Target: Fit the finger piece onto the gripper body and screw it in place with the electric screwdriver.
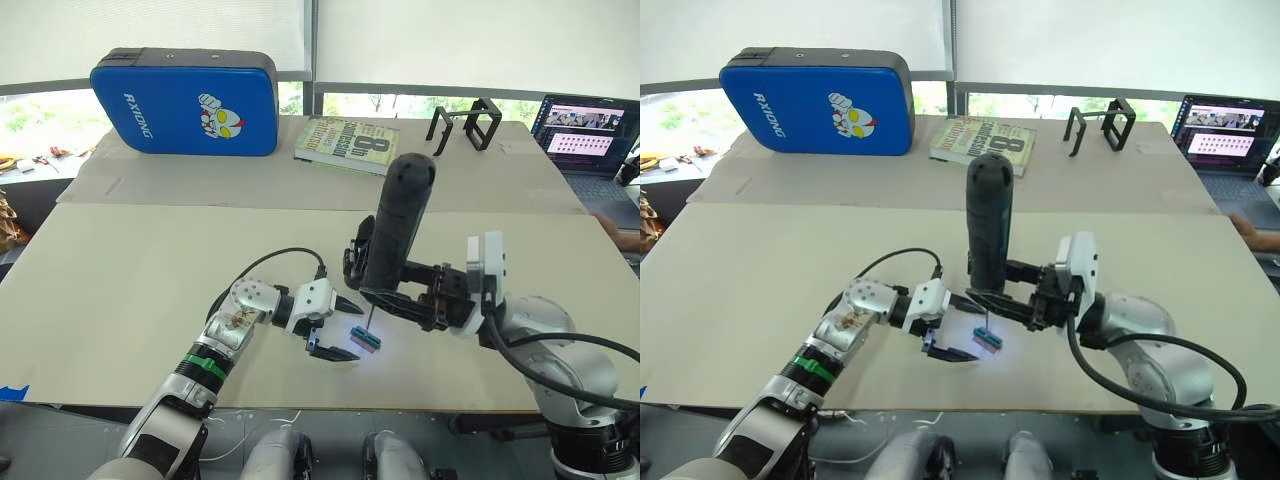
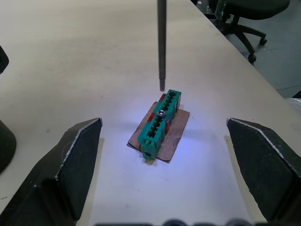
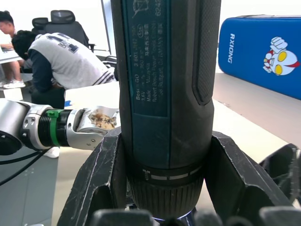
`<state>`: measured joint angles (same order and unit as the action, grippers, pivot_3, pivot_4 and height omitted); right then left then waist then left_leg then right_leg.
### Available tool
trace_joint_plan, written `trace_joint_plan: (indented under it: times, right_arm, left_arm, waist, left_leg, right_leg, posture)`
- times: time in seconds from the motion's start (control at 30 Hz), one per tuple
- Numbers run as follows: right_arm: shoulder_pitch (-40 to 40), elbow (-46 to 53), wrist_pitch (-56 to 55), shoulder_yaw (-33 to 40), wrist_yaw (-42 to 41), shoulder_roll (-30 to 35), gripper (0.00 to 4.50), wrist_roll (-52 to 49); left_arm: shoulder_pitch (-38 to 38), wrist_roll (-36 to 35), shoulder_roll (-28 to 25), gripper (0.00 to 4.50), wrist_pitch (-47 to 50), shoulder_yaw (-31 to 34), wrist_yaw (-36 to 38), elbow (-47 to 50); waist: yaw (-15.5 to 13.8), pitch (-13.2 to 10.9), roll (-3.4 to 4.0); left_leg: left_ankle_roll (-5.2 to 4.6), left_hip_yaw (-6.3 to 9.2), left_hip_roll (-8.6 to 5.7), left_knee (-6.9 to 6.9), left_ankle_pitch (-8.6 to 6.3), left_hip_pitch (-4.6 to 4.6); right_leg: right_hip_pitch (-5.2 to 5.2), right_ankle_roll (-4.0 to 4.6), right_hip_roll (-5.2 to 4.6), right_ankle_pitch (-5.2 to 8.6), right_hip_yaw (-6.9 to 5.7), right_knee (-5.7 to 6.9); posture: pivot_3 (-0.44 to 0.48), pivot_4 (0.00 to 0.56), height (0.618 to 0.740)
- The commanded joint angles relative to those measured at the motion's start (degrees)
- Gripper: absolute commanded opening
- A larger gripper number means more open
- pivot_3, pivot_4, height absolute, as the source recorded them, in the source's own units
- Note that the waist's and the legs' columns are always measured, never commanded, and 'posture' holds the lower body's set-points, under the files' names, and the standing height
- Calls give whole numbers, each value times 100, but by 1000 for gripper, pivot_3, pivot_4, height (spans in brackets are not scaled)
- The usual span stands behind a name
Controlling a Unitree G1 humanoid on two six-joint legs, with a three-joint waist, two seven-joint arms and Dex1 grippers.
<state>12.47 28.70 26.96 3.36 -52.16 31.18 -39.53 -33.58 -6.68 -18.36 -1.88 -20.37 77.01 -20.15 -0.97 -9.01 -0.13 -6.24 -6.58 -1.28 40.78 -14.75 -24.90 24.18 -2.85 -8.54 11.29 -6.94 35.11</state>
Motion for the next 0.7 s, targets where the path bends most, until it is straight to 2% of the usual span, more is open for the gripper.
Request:
trace_joint_plan:
  times: [0.03, 0.7]
  right_arm:
    - [43, 209, -198, 102, -13, 2, 1921, -98]
    - [-11, 75, -350, 59, -21, -10, 1921, 87]
  left_arm:
    - [-116, -58, 64, 4500, -91, -11, 24, 75]
    - [-134, 36, 60, 4500, -204, -85, -35, 37]
  waist:
    - [-5, 0, 0]
    - [-3, 0, 0]
  left_leg:
    - [0, 0, 0, 0, 0, 0]
    - [0, 0, -1, 0, 0, 0]
  right_leg:
    - [0, 0, 0, 0, 0, 0]
    - [0, 0, -1, 0, 0, 1]
  posture:
    - [0, 150, 740]
    - [0, 150, 740]
